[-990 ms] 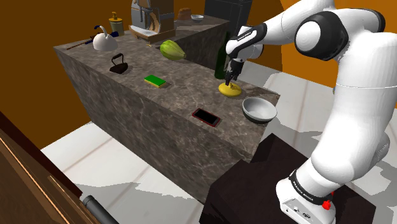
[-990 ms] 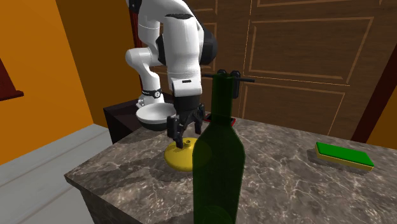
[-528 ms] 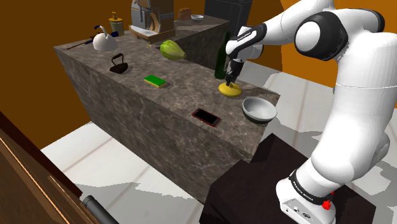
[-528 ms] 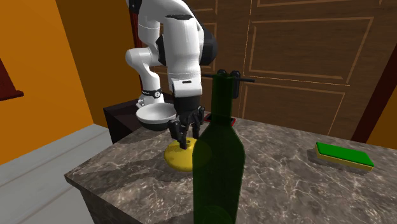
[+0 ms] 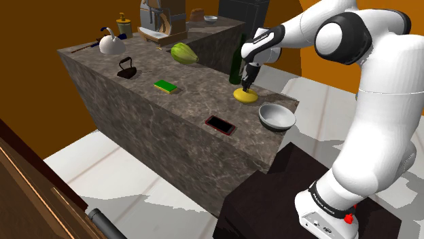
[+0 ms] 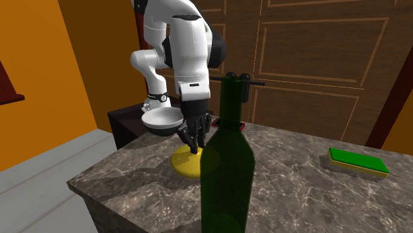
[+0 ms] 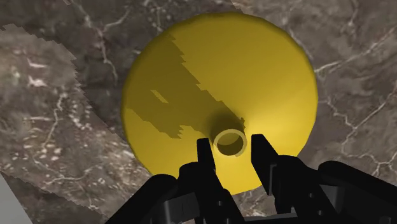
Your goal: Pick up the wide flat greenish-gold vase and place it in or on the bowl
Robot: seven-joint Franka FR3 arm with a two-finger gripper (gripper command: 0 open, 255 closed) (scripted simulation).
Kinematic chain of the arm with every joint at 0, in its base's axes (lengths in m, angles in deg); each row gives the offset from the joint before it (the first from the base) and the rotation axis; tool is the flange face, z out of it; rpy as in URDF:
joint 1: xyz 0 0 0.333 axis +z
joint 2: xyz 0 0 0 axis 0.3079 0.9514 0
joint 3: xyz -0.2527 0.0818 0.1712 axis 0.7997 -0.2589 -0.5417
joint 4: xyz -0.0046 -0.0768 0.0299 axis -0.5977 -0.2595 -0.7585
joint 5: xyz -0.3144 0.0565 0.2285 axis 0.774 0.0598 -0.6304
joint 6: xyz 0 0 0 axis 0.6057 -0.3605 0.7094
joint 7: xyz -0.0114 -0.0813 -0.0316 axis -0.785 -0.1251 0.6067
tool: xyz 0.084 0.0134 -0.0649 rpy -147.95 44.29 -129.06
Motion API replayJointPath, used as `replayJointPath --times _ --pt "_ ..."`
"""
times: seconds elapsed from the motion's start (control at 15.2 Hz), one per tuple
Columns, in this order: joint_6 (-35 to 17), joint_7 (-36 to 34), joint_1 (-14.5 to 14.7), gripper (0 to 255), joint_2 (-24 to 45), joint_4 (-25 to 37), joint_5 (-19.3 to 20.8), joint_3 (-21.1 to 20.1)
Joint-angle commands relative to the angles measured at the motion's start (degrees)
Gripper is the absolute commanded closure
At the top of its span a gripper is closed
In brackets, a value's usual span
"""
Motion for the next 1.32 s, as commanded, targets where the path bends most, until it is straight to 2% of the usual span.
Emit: replayJointPath --times 0.0,1.25 --pt "0.0 0.0 0.0 255 0.1 0.0 0.0 0.0" --pt "12.1 -1.7 0.6 255 -6.4 5.8 2.2 1.0"
